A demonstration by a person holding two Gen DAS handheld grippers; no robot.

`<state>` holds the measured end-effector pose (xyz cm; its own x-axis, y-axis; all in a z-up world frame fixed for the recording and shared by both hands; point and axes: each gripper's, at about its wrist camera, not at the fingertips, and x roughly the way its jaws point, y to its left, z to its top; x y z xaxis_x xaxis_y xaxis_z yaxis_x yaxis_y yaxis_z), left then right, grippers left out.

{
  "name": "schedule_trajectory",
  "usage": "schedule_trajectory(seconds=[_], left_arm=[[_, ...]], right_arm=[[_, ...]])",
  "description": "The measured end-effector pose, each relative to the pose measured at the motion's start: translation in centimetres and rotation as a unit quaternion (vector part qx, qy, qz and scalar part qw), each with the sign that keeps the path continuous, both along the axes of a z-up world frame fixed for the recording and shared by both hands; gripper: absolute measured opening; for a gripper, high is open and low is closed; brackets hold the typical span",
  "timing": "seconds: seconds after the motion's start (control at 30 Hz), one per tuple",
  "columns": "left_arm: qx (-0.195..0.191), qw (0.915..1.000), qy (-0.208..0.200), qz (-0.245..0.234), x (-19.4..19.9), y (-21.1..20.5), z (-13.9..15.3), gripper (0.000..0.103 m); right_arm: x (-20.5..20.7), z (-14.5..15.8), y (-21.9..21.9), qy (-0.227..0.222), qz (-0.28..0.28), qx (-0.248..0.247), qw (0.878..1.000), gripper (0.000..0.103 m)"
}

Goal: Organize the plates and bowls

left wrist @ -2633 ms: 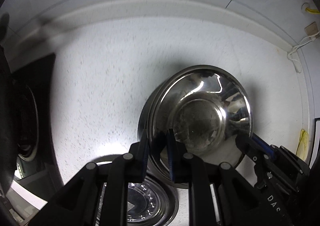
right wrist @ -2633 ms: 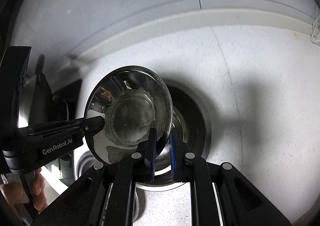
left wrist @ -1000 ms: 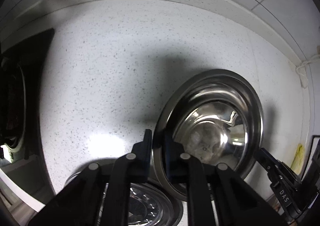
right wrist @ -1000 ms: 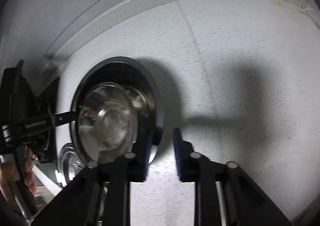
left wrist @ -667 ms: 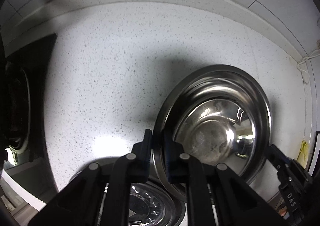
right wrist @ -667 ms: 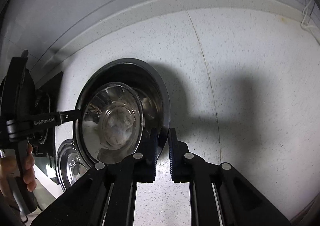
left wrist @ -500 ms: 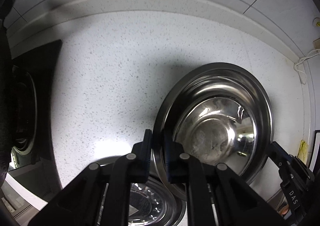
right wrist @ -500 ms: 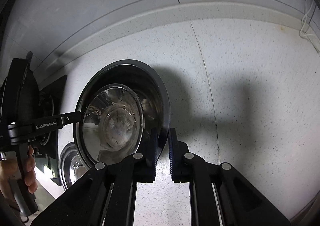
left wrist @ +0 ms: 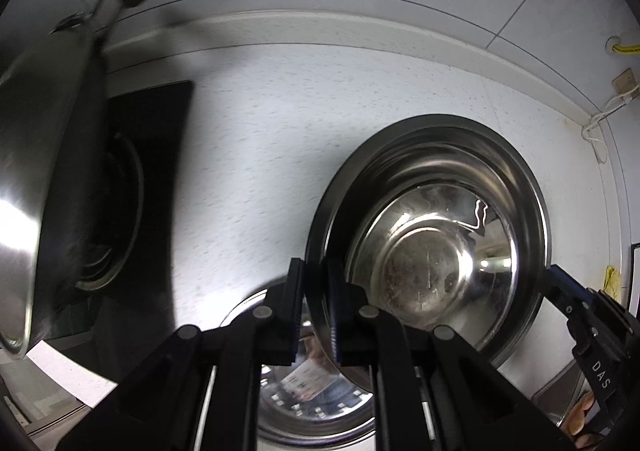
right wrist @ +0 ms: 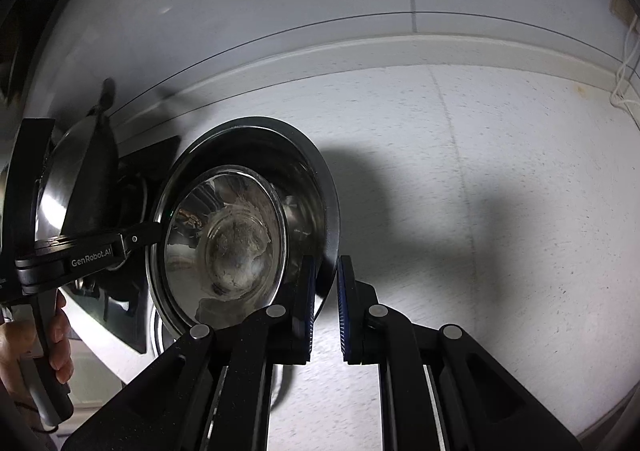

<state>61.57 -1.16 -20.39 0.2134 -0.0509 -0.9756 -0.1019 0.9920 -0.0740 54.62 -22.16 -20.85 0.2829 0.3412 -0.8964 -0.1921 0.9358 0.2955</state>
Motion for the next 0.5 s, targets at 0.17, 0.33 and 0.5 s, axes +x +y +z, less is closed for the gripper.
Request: schedule_trajectory(seconds=[0.17, 0.33, 0.5], left_arm=[[0.003, 0.9999, 0.001, 0.013, -2.3, 2.4, 0.3, 0.010], [0.004, 0.9996, 0.011, 0.027, -4.4, 4.5, -0.5, 0.010], [0.002, 0.9988, 0.025, 0.041, -6.1, 6.3, -1.6, 0.010]], right_arm=[[-1.4, 0.1, 2.2, 0.002, 0.024, 0.004, 1.000, 0.009], [-2.6, -0.6, 4.4, 0.015, 0.046, 0.004, 0.999, 0.009], [-3.3, -1.8, 6.2, 0.028, 0.064, -0.004, 0.998, 0.009]])
